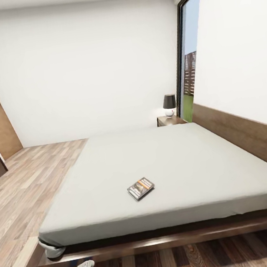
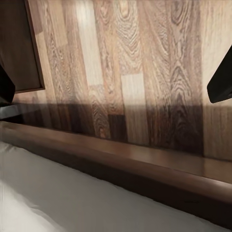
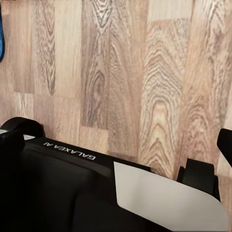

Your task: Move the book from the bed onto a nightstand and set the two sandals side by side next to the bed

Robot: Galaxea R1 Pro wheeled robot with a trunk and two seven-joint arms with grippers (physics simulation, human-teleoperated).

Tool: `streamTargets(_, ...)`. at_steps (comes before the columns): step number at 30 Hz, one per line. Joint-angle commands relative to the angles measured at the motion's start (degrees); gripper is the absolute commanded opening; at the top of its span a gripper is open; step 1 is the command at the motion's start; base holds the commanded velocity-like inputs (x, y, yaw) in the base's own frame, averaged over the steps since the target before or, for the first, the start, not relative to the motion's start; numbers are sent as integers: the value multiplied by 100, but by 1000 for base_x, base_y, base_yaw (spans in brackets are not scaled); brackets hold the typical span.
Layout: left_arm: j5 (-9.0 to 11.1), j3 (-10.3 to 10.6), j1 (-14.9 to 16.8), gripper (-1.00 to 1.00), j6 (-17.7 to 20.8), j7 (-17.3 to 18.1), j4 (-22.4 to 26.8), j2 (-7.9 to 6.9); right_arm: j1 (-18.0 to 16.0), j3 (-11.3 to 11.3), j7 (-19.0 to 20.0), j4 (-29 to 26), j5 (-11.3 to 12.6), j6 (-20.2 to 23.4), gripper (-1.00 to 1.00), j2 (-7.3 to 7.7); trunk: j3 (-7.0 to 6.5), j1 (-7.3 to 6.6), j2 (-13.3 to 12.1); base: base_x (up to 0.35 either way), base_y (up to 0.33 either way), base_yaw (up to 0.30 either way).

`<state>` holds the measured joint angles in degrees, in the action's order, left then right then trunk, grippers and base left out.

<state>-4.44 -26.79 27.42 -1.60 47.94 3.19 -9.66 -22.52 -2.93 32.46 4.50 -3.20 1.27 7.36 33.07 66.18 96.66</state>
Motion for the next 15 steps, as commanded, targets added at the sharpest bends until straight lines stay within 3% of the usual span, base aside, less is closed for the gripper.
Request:
streamTargets(1,-48,-37,3,100,-16,16,-2,-1,-6,-33,15,8,-32,13,100,3,-13,-23,-39,0,0,0)
streamTargets(15,-48,-37,1,100,-16,9,-2,-1,-6,-33,15,7,-32,13,100,3,-264,-331,-600,0,0,0)
